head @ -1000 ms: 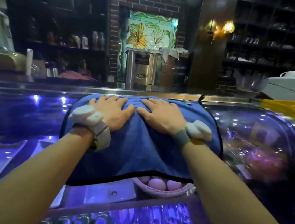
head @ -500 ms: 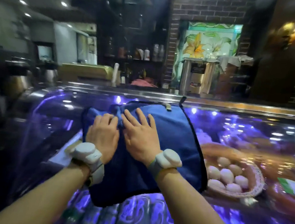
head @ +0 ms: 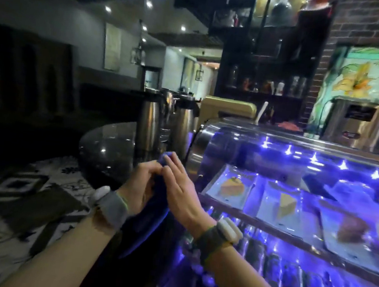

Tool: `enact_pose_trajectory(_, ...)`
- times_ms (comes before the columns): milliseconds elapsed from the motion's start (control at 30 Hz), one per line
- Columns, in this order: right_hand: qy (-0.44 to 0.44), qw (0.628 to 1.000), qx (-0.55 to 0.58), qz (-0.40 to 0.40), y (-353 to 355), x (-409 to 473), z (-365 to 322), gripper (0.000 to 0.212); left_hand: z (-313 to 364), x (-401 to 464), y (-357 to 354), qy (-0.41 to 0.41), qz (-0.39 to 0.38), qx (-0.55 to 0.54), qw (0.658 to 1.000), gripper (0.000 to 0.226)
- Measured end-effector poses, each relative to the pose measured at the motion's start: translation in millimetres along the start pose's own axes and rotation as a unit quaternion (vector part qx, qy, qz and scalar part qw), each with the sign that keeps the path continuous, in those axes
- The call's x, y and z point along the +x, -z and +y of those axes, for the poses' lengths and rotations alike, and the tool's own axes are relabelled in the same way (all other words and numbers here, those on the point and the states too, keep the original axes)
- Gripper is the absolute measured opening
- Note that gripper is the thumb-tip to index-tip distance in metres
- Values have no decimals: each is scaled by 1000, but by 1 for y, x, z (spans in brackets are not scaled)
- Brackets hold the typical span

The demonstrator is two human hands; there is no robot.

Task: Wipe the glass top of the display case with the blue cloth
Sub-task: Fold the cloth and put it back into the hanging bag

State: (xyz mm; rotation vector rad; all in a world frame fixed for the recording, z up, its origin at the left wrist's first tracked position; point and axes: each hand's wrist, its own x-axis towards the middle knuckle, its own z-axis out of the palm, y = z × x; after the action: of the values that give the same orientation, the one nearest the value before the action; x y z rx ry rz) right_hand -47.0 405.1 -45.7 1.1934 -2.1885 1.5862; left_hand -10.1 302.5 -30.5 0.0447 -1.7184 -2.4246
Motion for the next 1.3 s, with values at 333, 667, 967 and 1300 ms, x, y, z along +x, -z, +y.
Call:
enact_pose_trajectory(333,-121,972,202,-9,-124,58,-60,30,74,-48,161,-115,110,181,971,25)
enact_pose_trajectory(667,-116,975,136,-133,-219,127,-45,22,115,-35,284,-97,62,294,949,27)
enact_pose_trajectory(967,29,994,91,-49,-253,235,-30,23,169,54,358,-86,70,239,965,14)
enact_pose_trajectory(1300,36,980,-190,-50,-247,289,-6,30,170,143,412,-90,-12,569,818,22)
